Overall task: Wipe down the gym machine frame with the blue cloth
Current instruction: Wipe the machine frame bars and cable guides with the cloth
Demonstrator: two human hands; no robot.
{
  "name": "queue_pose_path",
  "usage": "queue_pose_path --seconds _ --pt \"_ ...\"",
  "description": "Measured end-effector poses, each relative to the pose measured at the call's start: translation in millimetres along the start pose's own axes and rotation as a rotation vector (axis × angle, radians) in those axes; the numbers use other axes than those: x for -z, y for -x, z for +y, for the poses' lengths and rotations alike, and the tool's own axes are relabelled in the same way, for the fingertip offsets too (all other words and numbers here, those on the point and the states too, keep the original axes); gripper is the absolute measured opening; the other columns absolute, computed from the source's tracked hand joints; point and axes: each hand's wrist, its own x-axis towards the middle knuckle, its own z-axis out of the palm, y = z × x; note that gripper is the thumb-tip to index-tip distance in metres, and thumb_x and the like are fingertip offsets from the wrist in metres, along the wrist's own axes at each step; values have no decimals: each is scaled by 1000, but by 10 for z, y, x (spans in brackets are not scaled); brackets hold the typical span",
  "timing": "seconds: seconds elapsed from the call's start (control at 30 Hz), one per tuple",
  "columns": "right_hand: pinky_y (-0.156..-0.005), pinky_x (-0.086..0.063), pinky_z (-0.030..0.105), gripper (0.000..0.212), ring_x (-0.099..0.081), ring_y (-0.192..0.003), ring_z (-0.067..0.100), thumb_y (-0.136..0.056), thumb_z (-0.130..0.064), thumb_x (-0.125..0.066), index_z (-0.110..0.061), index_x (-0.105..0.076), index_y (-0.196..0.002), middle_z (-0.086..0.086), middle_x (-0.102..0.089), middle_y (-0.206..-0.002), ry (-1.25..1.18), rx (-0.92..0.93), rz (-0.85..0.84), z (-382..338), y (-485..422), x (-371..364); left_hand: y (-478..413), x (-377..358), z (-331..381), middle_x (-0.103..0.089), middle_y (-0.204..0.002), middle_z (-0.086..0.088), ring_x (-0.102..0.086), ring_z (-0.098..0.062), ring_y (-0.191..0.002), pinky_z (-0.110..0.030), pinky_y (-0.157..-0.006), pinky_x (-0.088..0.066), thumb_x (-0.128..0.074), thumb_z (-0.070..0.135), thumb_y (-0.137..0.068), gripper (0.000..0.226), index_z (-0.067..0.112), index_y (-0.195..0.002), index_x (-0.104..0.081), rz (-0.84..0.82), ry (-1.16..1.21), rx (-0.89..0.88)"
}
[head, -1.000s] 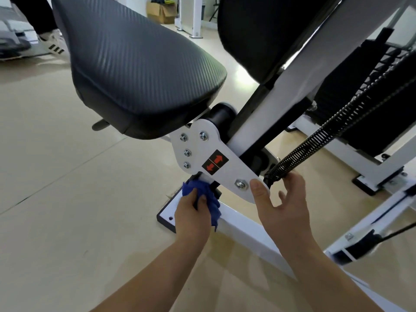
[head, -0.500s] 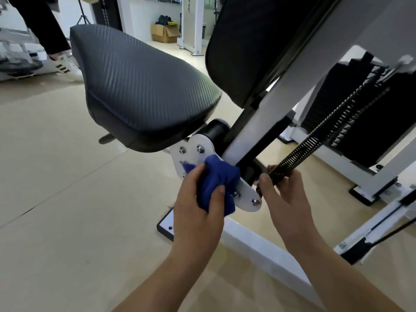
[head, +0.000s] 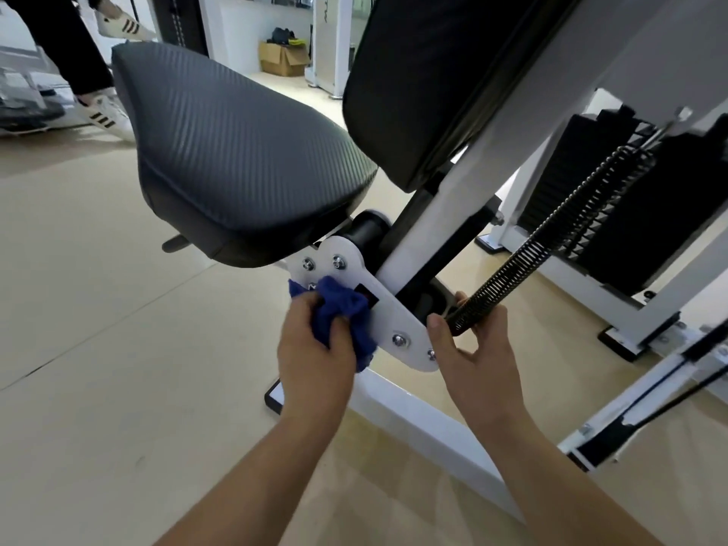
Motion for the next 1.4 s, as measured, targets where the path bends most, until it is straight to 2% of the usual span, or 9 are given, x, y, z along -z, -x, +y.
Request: queue_pose_path --seconds 0.13,0.3,0.47,0.7,0.8,0.93,1.07,1.17,1.4 --pt "-94 -55 51 26 -64 -98 2 -94 -36 -69 -37 -47 -108 -44 -58 -102 -6 -6 -2 -22 8 -2 408 -127 -134 -64 -80 11 -60 -9 -73 -15 -63 -46 -59 8 -97 22 28 -89 -60 -223 -36 61" --pt "-96 -54 49 25 -64 -87 -12 -96 -29 -68 -28 -47 -110 -49 -57 -95 6 -3 -32 -17 -8 9 240 -104 -235 -66 -81 13 -61 -5 -71 -17 -61 -50 -58 8 -96 23 30 -91 -58 -76 -16 160" --pt "-93 -54 41 24 -62 -91 -9 -94 -39 -68 -40 -47 -105 -43 -59 -101 21 -28 -51 18 -21 53 744 -321 -144 -66 -87 15 -64 -6 -81 -21 -67 -48 -62 16 -95 21 37 -91 -60 -293 -65 88" --pt "-89 -46 28 20 -58 -101 -15 -98 -39 -64 -39 -50 -113 -27 -66 -108 -4 -26 -75 91 -86 117 619 -152 27 -67 -98 27 -66 0 -91 -17 -72 -54 -70 28 -95 23 46 -106 -61 -275 -7 -11" --pt "-88 -43 25 17 -55 -100 -22 -98 -40 -63 -42 -49 -108 -43 -60 -103 -11 -25 -77 74 -84 96 473 -80 69 -67 -97 16 -65 -10 -92 -24 -75 -54 -69 21 -95 21 38 -107 -66 -199 -32 -196" --pt "-87 -44 30 12 -57 -97 -20 -98 -44 -60 -45 -50 -105 -38 -62 -101 -7 -22 -51 68 -80 79 177 -124 46 -55 -114 5 -56 -3 -101 -14 -85 -46 -74 10 -91 21 17 -110 -71 -52 -206 -464" --pt "-91 -52 38 7 -63 -97 -6 -100 -48 -56 -46 -50 -104 -29 -67 -102 -14 -51 -69 57 -63 105 286 -258 -58 -52 -108 6 -55 -15 -88 -29 -71 -49 -73 13 -91 9 15 -100 -71 -187 -347 -616" --pt "-90 -51 37 11 -62 -99 -6 -99 -53 -55 -46 -51 -105 -29 -66 -102 0 -47 -75 50 -57 121 92 -151 -129 -55 -113 6 -58 -15 -95 -32 -77 -52 -73 12 -91 12 14 -102 -71 -226 -317 -691" --pt "-81 -43 27 16 -55 -93 -21 -97 -58 -55 -44 -49 -103 -40 -61 -97 7 -58 -62 -16 -41 87 154 -69 3 -57 -122 22 -57 1 -113 -15 -95 -48 -74 20 -91 57 32 -140 -48 -203 -209 -388"
